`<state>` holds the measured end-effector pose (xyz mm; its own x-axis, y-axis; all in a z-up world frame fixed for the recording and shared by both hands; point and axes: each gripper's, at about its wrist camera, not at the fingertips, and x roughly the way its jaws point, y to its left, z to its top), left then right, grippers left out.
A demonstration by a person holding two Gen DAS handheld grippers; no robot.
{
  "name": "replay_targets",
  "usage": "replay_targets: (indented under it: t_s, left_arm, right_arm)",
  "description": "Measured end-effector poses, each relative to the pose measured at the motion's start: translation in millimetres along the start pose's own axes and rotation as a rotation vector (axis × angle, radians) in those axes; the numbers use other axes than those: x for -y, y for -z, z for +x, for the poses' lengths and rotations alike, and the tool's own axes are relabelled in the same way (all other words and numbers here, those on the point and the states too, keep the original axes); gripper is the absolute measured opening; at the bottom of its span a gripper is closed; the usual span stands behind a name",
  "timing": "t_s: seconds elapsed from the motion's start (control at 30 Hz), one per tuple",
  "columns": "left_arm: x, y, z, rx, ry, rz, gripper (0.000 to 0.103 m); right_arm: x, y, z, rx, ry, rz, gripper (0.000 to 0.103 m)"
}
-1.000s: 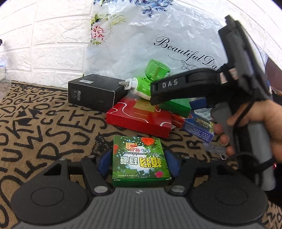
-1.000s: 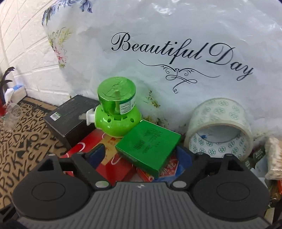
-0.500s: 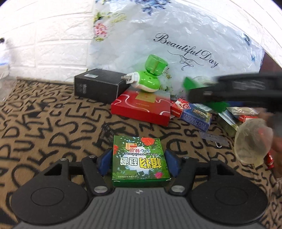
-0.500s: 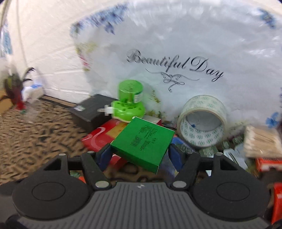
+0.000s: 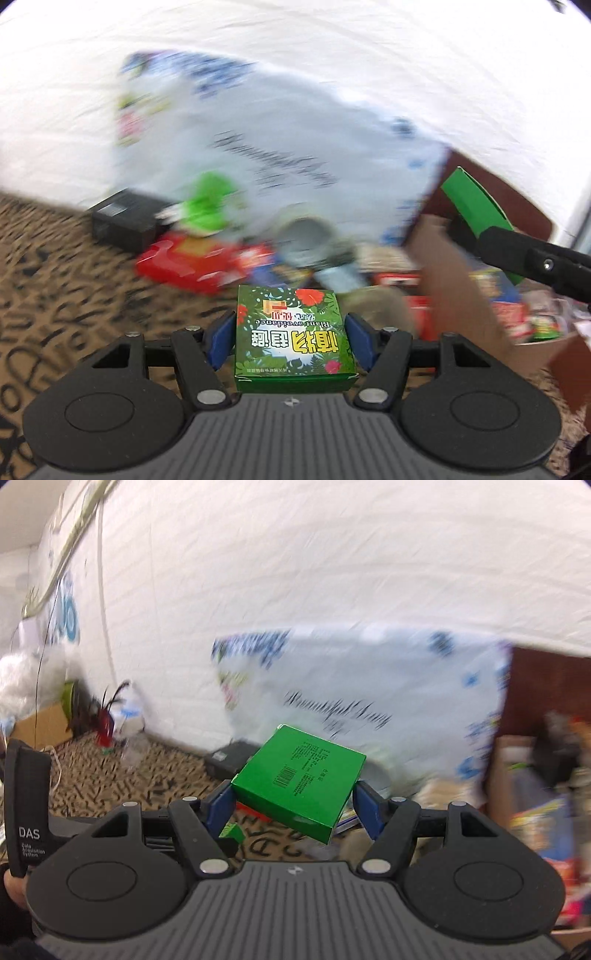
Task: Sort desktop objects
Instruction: 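Set the green printed box on the shelf with the left tool while the right tool places a green box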
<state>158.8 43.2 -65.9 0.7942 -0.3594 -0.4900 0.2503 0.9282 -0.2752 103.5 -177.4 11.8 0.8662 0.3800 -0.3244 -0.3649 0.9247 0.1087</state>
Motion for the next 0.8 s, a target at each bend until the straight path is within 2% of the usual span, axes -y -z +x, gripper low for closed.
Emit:
replay_targets:
  t_s: [0.2, 0.4, 0.57, 0.8]
  left_arm:
    - [80.9, -31.6, 3.2, -0.012, 0.113, 0.09, 0.066]
    - [165.2, -71.9, 17.2, -0.002, 0.205, 0.161, 0.066]
    - [232.6, -100.8, 56.8, -0.046, 0.226, 0.197, 0.066]
    - [288.9, -125.0, 127.5, -0.073, 0.19, 0.259, 0.066]
  right_arm:
    - [53.0, -13.0, -72.5, 0.111, 0.168, 0.034, 0.068]
    - [128.0, -21.9, -122.9, 0.131, 0.34, 0.051, 0.068]
    - [182.4, -31.5, -122.8, 0.092, 0.404, 0.052, 0.068]
    - [245.7, -46.8, -78.5, -0.029, 0.395, 0.015, 0.068]
